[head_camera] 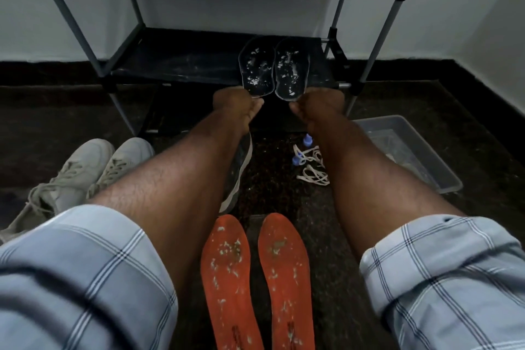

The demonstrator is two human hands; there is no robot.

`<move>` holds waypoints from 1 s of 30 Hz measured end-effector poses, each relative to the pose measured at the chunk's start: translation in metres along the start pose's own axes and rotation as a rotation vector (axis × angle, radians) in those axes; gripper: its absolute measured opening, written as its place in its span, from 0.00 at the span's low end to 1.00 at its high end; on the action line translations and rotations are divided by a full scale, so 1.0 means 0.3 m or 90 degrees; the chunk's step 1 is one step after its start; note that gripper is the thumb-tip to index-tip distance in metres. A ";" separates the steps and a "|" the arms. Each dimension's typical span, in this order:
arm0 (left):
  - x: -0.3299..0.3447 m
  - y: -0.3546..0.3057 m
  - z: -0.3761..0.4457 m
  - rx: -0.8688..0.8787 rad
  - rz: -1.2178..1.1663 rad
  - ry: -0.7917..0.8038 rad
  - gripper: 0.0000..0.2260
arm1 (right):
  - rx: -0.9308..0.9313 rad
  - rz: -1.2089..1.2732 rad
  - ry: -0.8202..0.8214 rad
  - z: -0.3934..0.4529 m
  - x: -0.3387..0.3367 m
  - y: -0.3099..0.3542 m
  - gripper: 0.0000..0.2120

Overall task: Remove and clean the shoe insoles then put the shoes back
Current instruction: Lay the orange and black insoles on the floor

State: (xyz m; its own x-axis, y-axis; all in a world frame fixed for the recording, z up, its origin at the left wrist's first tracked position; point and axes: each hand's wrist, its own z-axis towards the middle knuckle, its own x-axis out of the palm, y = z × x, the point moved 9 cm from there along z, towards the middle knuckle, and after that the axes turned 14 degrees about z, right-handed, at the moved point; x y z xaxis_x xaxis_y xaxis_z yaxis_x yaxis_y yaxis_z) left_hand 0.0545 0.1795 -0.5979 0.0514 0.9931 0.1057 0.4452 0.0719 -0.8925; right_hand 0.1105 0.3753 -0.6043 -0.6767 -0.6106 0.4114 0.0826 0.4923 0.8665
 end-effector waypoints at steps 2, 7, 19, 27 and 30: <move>-0.006 0.020 -0.040 -0.009 0.000 0.007 0.12 | 0.009 0.030 -0.021 -0.067 -0.026 -0.004 0.09; -0.007 0.136 -0.234 -0.059 -0.003 0.074 0.12 | 0.041 0.015 -0.011 -0.285 -0.138 -0.024 0.10; -0.073 0.604 -0.805 -0.130 0.010 0.139 0.15 | 0.180 -0.001 -0.052 -0.819 -0.658 -0.115 0.12; -0.068 0.890 -1.044 -0.201 0.008 0.108 0.12 | 0.306 -0.190 -0.134 -0.954 -0.918 -0.153 0.16; -0.067 0.932 -1.076 -0.216 0.006 0.109 0.13 | 0.336 -0.255 -0.176 -0.968 -0.969 -0.164 0.17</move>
State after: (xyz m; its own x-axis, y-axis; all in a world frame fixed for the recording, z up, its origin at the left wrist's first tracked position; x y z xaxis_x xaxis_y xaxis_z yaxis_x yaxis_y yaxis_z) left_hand 0.4667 0.1497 -0.7081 0.1926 0.9615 0.1958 0.7130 0.0000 -0.7012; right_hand 0.5157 0.3484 -0.6845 -0.7469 -0.6625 -0.0569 -0.5288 0.5400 0.6548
